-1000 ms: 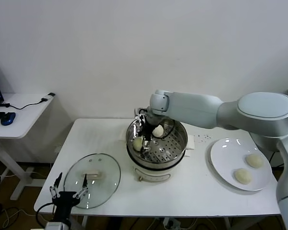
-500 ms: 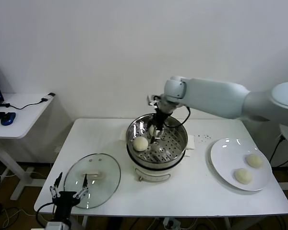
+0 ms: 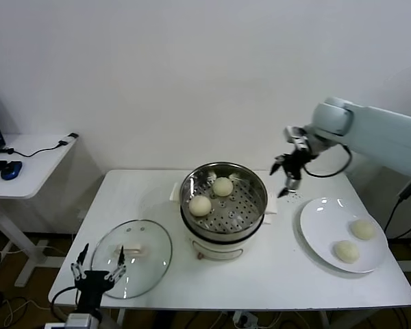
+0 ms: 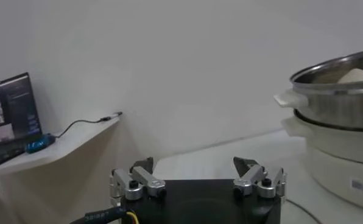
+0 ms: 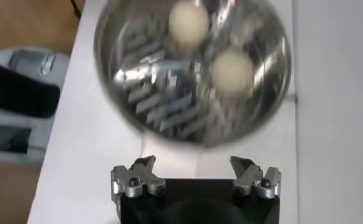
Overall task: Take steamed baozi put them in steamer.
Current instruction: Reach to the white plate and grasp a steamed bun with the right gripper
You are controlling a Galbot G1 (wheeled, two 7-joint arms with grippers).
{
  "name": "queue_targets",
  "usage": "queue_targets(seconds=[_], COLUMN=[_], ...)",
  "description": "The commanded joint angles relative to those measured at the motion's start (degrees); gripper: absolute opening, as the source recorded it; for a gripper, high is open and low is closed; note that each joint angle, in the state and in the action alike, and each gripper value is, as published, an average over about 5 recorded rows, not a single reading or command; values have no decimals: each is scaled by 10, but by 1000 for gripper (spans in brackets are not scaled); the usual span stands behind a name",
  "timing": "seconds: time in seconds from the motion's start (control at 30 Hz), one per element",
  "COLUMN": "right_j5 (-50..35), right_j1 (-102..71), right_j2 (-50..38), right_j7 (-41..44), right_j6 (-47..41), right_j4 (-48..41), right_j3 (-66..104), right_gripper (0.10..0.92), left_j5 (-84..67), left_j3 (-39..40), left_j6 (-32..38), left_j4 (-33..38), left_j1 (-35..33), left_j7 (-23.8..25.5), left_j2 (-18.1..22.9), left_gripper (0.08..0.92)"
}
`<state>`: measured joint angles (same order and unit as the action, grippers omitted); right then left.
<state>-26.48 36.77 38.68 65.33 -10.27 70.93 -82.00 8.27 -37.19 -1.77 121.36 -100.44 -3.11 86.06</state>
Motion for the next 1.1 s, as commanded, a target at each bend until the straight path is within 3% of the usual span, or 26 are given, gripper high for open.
queue_targets(seconds=[0.03,0.37,1.1], right_j5=[163,268,328], right_j1=[-132,-358,-435], right_j2=[-153,-149,-79], right_j7=[22,16,7], right_j6=[45,73,87], right_j4=[9,-31,-106], right_j3=[102,286,373], right_gripper=[823,823,823], left_j5=[9,18,22], left_j3=[3,1,-3], left_j6=[-3,-7,-9], left_j4=[0,3,0], left_j1=[3,-3,-7], left_j7=[-1,-3,-5], left_j2=[2,4,7], left_gripper=[823,823,823])
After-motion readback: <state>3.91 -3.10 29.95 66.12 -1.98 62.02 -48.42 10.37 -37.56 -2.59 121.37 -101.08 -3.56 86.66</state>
